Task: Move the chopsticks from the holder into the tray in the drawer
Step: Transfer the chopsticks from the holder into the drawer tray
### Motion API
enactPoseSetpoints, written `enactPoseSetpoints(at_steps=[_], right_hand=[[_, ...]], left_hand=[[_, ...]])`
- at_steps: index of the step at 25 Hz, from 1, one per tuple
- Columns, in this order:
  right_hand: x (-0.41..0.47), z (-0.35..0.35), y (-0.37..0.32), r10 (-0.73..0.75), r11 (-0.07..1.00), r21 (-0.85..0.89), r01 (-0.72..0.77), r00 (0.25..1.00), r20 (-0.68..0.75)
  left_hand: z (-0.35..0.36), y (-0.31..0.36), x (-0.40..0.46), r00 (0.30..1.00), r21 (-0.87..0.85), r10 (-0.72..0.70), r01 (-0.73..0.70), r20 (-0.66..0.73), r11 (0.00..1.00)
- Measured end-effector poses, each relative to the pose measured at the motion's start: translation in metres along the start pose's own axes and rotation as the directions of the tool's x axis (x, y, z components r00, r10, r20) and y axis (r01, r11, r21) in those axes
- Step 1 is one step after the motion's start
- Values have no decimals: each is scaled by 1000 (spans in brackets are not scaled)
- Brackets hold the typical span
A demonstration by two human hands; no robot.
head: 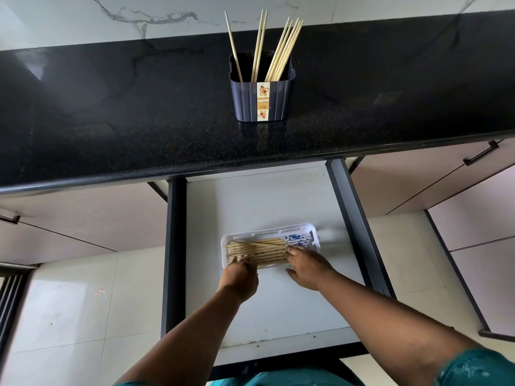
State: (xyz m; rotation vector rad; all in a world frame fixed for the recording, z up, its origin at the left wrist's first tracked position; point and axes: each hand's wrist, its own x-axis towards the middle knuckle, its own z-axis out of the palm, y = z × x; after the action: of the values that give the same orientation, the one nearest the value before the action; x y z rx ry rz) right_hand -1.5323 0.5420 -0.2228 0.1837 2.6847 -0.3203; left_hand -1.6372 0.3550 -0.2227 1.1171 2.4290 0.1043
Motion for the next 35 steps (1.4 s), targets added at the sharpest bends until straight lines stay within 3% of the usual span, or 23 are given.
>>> enactPoseSetpoints(at_steps=[4, 8, 12, 15, 22, 24, 26, 27, 28, 29, 30, 31, 32, 33, 34, 35], right_hand=[[3, -2, 2, -27, 1000, 12, 27, 999, -31], [2, -4, 4, -47, 997, -54, 46, 999, -16], [2, -4, 5, -8, 996, -91, 5, 999, -32], [1, -2, 2, 46, 998, -39, -46, 999, 2], [5, 3, -6, 83, 996, 12, -84, 996, 39], [6, 0, -8, 82, 997, 11, -82, 997, 1], [-1, -9, -8, 98, 986, 147, -77, 986, -136], [-4, -13, -5, 126, 967, 248, -58, 955, -267], [-6, -15, -1, 215, 933, 353, -64, 888, -406], [-5, -17, 5, 381, 860, 496, -116, 793, -476], [-2, -21, 12, 590, 700, 690, -187, 695, -411], [2, -27, 21, 770, 436, 859, -270, 605, -201], [6, -30, 29, 834, 111, 946, -305, 547, 78], [10, -31, 35, 776, -198, 941, -273, 543, 321], [14, -28, 39, 684, -394, 888, -237, 569, 456], [17, -25, 39, 622, -461, 853, -243, 597, 506]], left_hand=[[-1, -4, 7, 960, 77, 247, -239, -129, 968], [3, -11, 15, 993, 105, 70, -80, 100, 991], [7, -6, 13, 998, 121, 59, -59, 0, 991], [16, -3, 8, 1000, 113, -28, 27, 5, 993], [6, -2, 13, 995, 151, 57, -68, 78, 986], [0, -3, 8, 990, 108, 126, -119, -63, 987], [-7, -8, 0, 936, 14, 160, -164, -314, 986], [-11, -13, -1, 892, -74, 71, -116, -446, 990], [-13, -20, 0, 849, -229, -119, -2, -515, 973], [-15, -27, 3, 782, -446, -373, 137, -499, 884], [-18, -33, 6, 700, -685, -622, 262, -351, 680], [-21, -35, 10, 617, -869, -781, 330, -98, 369], [-24, -34, 13, 588, -947, -796, 314, 143, 62], [-24, -31, 15, 618, -948, -725, 269, 304, -168], [-21, -27, 17, 662, -932, -656, 260, 363, -254], [-19, -21, 18, 696, -929, -615, 279, 370, -243]])
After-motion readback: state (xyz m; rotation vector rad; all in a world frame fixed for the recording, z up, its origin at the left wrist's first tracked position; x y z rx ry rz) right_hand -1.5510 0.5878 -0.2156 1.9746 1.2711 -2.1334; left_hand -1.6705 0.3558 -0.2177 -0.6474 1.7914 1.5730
